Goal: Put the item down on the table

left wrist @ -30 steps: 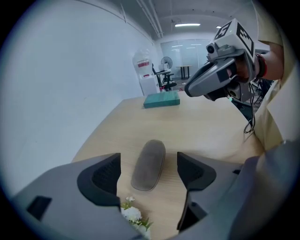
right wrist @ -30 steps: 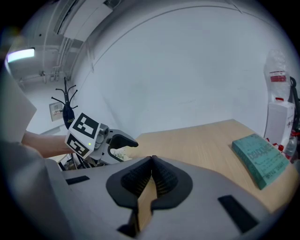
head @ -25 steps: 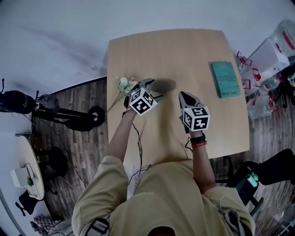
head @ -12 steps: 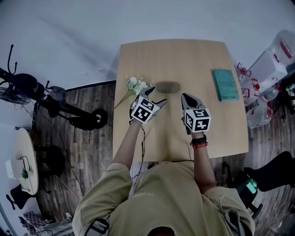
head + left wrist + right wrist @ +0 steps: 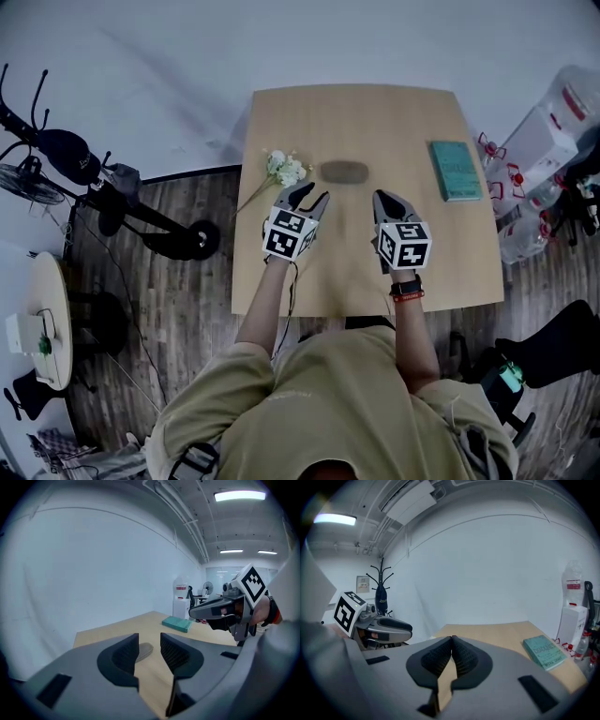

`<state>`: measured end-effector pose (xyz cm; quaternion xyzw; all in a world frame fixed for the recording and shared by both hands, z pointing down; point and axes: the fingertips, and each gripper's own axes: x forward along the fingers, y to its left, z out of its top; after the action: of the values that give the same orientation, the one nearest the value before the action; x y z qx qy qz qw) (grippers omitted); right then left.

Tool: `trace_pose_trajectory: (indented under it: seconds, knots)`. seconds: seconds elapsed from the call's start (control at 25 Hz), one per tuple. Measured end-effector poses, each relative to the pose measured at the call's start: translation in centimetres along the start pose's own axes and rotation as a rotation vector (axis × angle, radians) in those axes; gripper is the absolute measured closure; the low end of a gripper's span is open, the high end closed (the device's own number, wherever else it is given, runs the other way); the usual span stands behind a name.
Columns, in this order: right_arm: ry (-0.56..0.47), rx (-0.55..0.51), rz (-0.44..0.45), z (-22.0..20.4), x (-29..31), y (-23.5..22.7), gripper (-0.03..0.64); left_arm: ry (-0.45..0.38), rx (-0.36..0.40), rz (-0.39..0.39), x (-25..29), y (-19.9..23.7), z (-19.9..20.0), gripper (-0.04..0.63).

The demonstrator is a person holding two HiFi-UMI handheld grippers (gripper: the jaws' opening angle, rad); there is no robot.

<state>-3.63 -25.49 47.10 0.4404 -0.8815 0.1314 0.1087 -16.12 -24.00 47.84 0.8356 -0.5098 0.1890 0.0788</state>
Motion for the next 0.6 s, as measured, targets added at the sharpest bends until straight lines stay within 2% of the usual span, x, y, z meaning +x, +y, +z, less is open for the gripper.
trace_pose_trajectory:
  seconds: [0.2, 0.4, 0.6]
  knots:
    - [-0.01, -0.01, -0.017, -0.1, -2.0, 1.1, 0.601, -0.056, -0.047, 0.028, -3.3, -0.7, 0.4, 0.468]
    - [-0.023, -0.037, -0.052, 0.1, -3.7, 2.2, 0.601, -0.107, -0.131, 0.133, -6.1, -0.4, 0.1, 0.524]
    - [-0.07, -0.038, -0.098, 0.4, -5.4, 3.1, 0.602, -0.159, -0.138, 0.206, -8.7, -0.7, 0.1, 0.549]
